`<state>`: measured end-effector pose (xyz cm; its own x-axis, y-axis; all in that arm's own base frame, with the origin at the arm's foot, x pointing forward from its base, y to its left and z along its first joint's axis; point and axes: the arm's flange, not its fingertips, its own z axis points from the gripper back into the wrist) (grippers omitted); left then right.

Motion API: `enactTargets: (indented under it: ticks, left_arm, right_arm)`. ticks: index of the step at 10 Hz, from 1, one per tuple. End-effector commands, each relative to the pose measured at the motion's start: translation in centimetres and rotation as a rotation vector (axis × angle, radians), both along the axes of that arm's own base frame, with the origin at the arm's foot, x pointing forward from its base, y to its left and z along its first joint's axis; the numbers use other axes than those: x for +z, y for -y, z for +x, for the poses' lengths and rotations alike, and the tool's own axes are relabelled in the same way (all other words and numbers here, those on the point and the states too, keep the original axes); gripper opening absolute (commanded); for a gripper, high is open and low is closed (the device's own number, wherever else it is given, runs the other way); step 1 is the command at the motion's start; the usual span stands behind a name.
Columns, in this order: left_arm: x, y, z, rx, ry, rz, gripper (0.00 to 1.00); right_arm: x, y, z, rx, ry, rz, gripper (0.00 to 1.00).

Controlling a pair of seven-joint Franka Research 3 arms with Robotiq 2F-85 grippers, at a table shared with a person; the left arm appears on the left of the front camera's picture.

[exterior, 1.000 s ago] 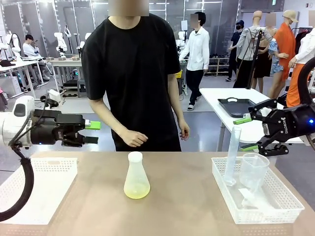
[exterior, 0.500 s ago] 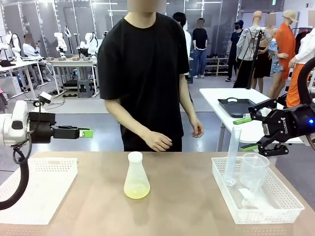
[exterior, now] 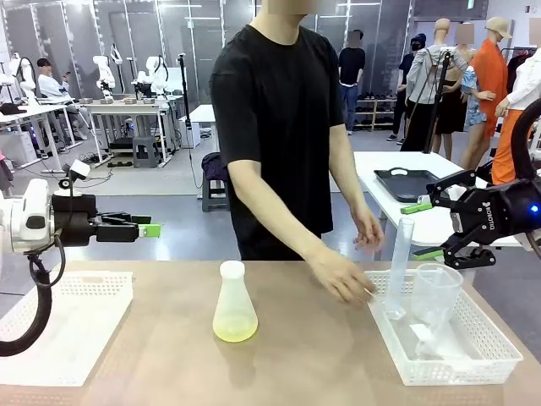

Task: Prepare the solutions needed for the experiment.
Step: When the human places the Big flask in the center of the table, pick up the Big flask and place it in the left Organizing basket.

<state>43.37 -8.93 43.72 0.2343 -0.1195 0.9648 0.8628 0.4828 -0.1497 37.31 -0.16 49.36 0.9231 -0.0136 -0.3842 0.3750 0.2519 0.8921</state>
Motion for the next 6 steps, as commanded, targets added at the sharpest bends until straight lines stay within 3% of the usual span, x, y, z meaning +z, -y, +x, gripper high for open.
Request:
enactTargets:
  ticks: [1, 3, 4, 6]
  left_arm:
    - [0.1, 0.1, -0.1, -0.014, -0.012, -0.007, 1.00]
    - [0.0, 0.0, 0.0, -0.001, 0.000, 0.000, 1.00]
    - [-2.1, 0.2, 2.1, -0.025, -0.011, -0.010, 1.00]
    - [-5.3, -0.1, 3.7, -0.207, 0.169, 0.030, 1.00]
  right_arm:
    - [0.1, 0.0, -0.1, 0.001, 0.004, 0.005, 0.70]
    - [0.1, 0.0, -0.1, 0.001, 0.004, 0.005, 0.70]
    - [0.1, 0.0, -0.1, 0.001, 0.004, 0.005, 0.70]
    - [0.1, 0.0, -0.1, 0.001, 0.004, 0.005, 0.70]
